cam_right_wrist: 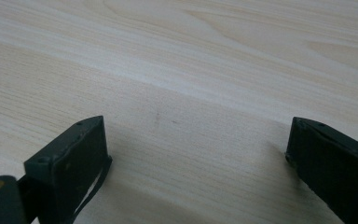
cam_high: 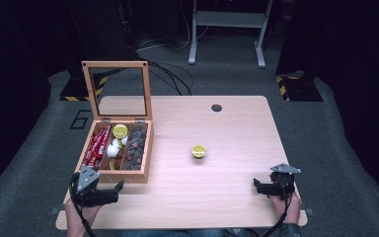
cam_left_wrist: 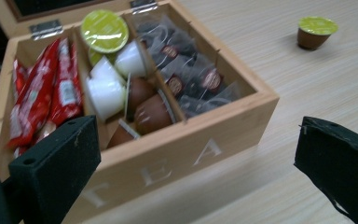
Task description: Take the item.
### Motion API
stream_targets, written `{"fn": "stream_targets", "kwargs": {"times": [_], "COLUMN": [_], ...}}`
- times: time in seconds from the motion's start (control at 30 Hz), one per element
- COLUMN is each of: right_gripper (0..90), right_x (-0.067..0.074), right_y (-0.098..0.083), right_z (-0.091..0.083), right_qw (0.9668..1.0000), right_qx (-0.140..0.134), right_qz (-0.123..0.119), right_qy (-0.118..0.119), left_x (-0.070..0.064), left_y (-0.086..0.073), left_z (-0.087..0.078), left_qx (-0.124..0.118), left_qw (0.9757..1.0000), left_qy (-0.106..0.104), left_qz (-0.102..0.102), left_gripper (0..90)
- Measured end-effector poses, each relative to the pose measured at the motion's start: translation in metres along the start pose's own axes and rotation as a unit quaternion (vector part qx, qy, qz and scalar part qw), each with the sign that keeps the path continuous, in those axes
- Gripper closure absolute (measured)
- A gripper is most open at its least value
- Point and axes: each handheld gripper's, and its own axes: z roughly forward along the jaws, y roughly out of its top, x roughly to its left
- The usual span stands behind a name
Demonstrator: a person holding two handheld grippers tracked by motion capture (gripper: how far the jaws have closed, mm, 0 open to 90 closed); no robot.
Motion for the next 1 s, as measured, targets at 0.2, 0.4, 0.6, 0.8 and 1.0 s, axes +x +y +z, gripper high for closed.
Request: {"fn": "stream_targets", "kwargs": {"times": [0.2,0.4,0.6,0.8,1.0], "right_gripper": [4.7,4.7,4.6,4.6,4.6], "right_x": [0.0,0.0,0.0,0.0,0.0], "right_y": [0.0,0.0,0.0,0.0,0.0], "right_z": [0.0,0.0,0.0,0.0,0.0], "right_qw": [1.0,1.0,1.0,1.0,1.0], "right_qx": [0.0,0.0,-0.001,-0.001,-0.002], "right_qz": [0.0,0.0,-0.001,-0.001,0.001], "right_qy": [0.0,0.0,-0.001,-0.001,0.0], "left_x": [0.01,0.019,0.027,0.034,0.035], "left_y": [-0.033,-0.061,-0.084,-0.096,-0.095], "left_z": [-0.01,-0.005,0.011,0.023,0.023], "left_qx": [0.003,0.027,0.07,0.087,0.095], "left_qw": [0.9995,0.9977,0.9948,0.9925,0.992], "left_qy": [0.019,0.033,0.025,0.027,0.034], "left_qz": [-0.027,-0.052,-0.069,-0.082,-0.076], "left_gripper": [0.0,0.0,0.0,0.0,0.1]}}
